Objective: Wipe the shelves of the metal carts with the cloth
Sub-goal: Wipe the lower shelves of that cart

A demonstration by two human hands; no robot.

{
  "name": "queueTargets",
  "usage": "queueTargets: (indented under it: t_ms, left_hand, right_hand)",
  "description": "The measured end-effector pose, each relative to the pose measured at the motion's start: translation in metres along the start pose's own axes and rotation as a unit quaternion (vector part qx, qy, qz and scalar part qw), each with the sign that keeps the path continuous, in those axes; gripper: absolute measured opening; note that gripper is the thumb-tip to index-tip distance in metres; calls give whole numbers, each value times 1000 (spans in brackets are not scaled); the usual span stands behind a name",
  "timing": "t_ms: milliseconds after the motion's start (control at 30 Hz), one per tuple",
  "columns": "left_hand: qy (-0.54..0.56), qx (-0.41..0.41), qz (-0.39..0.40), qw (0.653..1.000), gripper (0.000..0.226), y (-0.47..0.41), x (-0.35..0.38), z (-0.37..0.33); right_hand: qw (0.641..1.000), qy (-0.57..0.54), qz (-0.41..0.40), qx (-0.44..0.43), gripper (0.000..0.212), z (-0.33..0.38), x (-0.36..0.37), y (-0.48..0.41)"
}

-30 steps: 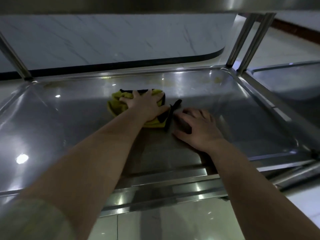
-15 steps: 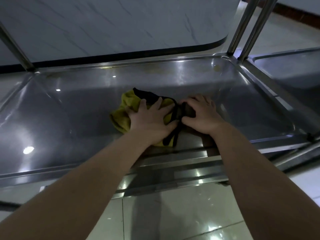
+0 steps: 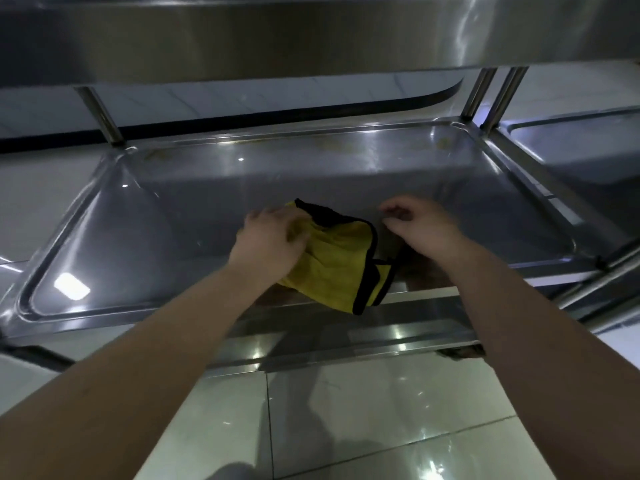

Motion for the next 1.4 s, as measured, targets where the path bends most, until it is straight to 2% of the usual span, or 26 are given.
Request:
queueTargets:
  t_ms: [67, 133, 200, 300, 400, 500, 600, 733, 800, 867, 1000, 1067, 1133, 1200, 1267, 1333, 1400]
  left_hand:
    - [16, 27, 25, 999, 36, 5, -9, 21]
    - [26, 78, 65, 995, 54, 16, -10, 35]
    - [23, 123, 90, 988, 75, 29, -5, 45]
    - [22, 158, 96, 982, 91, 38, 4, 54]
    - [8, 156, 81, 984, 94, 42, 6, 57]
    - [-31, 177, 52, 982, 89, 53, 5, 59]
    - [-71, 219, -8, 973, 73, 71, 3, 59]
    - [-64, 234, -103, 965, 53, 88, 0, 56]
    - [-79, 210, -121, 967, 54, 89, 0, 51]
    - [-91, 176, -115, 974, 63, 86, 0, 45]
    - [-84, 122, -82, 986, 80, 79, 0, 39]
    - [-65, 110, -92, 988, 78, 73, -4, 37]
    - [-59, 107, -94, 988, 71, 63, -8, 35]
    - [-58, 111, -56, 990, 62, 57, -8, 34]
    - [-39, 129, -36, 990, 45, 60, -6, 36]
    - [-19, 151, -54, 987, 30, 69, -4, 41]
    - [-27, 192, -90, 977, 22, 79, -4, 45]
  right_hand:
    - [997, -46, 10, -55, 22, 19, 6, 29]
    - [989, -13, 32, -146, 27, 31, 17, 58]
    - [976, 41, 53, -205, 49, 37, 30, 80]
    - [965, 122, 69, -222, 84, 33, 44, 96]
    - [949, 199, 71, -236, 96, 26, 50, 99]
    - [949, 194, 33, -248, 73, 23, 52, 101]
    - [946, 188, -17, -263, 53, 24, 52, 106]
    - [916, 189, -122, -331, 34, 33, 48, 111]
    - [904, 193, -146, -353, 24, 43, 45, 110]
    - [907, 165, -142, -360, 16, 58, 42, 106]
    - [935, 117, -128, -311, 18, 89, 33, 92]
    - [945, 102, -118, -288, 19, 100, 30, 86]
    - [950, 95, -117, -273, 17, 110, 25, 82]
    - [952, 101, -117, -264, 16, 112, 20, 79]
    - [964, 102, -74, -235, 19, 103, 17, 80]
    - [976, 96, -25, -192, 23, 87, 18, 87]
    - [975, 104, -10, -197, 28, 74, 21, 97]
Point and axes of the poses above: each hand's wrist, its own y-axis away from the middle knuckle, its own x-axis out of the palm, z = x × y, the point moved 2 cm from there along -y, towards the middle knuckle, and after that the axes turned 2 degrees about -z, right-handed, at the moved point
